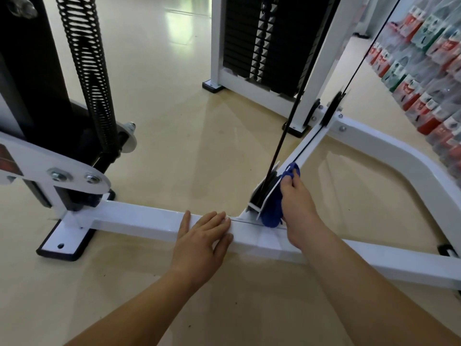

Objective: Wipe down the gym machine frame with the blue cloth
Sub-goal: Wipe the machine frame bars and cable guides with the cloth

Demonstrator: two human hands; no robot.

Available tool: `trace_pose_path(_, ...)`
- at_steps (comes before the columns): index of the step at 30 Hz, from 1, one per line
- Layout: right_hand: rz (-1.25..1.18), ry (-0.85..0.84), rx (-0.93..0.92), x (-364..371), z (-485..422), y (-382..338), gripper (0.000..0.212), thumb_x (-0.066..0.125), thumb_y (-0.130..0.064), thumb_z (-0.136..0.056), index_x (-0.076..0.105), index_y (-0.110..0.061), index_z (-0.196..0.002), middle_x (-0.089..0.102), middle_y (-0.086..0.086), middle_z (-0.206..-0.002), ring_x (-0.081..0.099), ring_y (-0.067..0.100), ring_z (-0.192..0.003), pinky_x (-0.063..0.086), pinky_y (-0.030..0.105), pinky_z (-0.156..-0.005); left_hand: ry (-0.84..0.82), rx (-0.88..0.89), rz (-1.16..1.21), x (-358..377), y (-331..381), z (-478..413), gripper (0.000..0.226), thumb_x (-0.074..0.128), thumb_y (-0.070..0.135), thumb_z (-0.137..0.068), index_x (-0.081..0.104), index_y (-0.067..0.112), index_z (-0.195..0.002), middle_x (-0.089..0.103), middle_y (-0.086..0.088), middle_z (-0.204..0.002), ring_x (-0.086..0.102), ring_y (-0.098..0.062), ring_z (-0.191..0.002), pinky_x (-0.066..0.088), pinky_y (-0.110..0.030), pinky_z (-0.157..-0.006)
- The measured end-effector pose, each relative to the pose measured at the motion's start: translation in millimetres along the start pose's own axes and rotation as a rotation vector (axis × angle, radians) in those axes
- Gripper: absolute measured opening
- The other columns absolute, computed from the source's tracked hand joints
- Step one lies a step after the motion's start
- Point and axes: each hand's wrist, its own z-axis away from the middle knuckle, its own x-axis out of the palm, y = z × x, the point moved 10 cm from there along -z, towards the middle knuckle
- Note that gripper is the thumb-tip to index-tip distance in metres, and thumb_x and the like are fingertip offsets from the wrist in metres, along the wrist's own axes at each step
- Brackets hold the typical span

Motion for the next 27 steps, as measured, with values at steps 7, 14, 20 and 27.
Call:
trace_pose_path(7, 0.054, 0.063, -0.198, 16.5, 52.5, 9.8, 0.033, 0.035, -0.035, -0.110, 0.048, -0.042, -0.140, 0.064, -0.008, -0.122, 0.058, 0.012, -0.104, 0.039, 0.028, -0.088, -0.072, -0.027, -0.012, -1.2, 3.9, -2.7, 0.042, 0.041, 0.052, -0.102, 0.059, 0.039, -0.139, 0.049, 0.022, -0.149, 0.035, 0.003, -0.144, 0.006, -0.050, -0.126)
trace_pose_path(14, 0.308, -0.198, -0.115, 16.0, 86.2, 39.8, 0.014, 0.052, -0.035, -0.105, 0.061, -0.038, -0.115, 0.057, -0.024, -0.096, 0.054, -0.003, -0.085, 0.042, 0.020, -0.071, -0.308, -0.342, 0.478, -24.4, -2.1, -0.9, 0.043, 0.063, 0.018, -0.095, 0.062, 0.034, -0.135, 0.051, 0.017, -0.148, 0.039, 0.002, -0.142, 0.014, -0.022, -0.123)
trace_pose_path(20, 0.011, -0.349, 0.022, 38.1, 98.9, 34.3, 0.012, 0.071, -0.032, -0.095, 0.062, -0.026, -0.101, 0.070, -0.001, -0.100, 0.069, 0.020, -0.093, 0.059, 0.044, -0.083, -0.440, -0.477, 0.972, -50.5, 43.3, 39.6, 0.072, 0.077, 0.011, -0.083, 0.052, 0.045, -0.141, 0.064, 0.021, -0.131, 0.061, -0.002, -0.120, 0.055, -0.033, -0.097)
trace_pose_path(27, 0.337, -0.600, -0.213, 108.1, 135.5, 7.4, 0.017, 0.063, -0.033, -0.093, 0.073, -0.023, -0.083, 0.073, -0.009, -0.083, 0.068, 0.013, -0.081, 0.056, 0.034, -0.073, 0.000, -0.809, 0.923, -93.9, 2.6, 89.2, 0.040, 0.062, -0.006, -0.087, 0.067, 0.023, -0.113, 0.077, 0.002, -0.099, 0.074, -0.011, -0.089, 0.058, -0.022, -0.070)
